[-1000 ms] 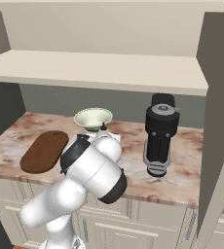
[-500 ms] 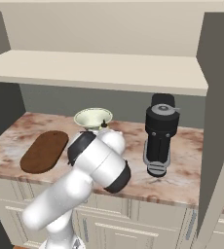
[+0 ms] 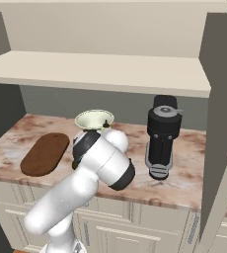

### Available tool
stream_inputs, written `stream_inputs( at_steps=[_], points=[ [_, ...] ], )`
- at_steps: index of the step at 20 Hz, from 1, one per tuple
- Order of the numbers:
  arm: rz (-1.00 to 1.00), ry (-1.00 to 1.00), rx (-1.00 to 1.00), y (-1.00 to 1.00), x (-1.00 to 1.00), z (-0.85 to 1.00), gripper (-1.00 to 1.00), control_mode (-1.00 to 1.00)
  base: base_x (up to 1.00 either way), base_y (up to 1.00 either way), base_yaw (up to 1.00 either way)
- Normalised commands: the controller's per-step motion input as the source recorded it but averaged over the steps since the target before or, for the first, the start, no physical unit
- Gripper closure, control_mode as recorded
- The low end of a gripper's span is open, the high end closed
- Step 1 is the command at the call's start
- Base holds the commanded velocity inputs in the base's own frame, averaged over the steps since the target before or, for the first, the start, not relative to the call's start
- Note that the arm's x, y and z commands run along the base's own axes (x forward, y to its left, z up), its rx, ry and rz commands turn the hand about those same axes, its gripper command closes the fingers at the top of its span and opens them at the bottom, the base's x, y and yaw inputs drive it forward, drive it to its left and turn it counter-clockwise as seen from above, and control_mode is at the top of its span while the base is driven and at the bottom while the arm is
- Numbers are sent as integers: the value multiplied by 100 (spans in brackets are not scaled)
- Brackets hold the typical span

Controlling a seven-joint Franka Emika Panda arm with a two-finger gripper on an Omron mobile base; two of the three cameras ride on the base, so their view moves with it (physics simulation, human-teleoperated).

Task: Open the cabinet. Place the bowl and condiment on the counter. Then place the lime and garlic on the cutting board.

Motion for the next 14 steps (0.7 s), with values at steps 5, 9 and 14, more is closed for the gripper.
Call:
stream_inputs(
  at_steps=[5,9,14],
  points=[
    [0,0,0,-1,0,-23,100,-100,0,0,0],
    [0,2,0,0,0,-24,100,-100,0,0,0],
    [0,5,0,0,0,-29,100,-100,0,0,0]
  ],
)
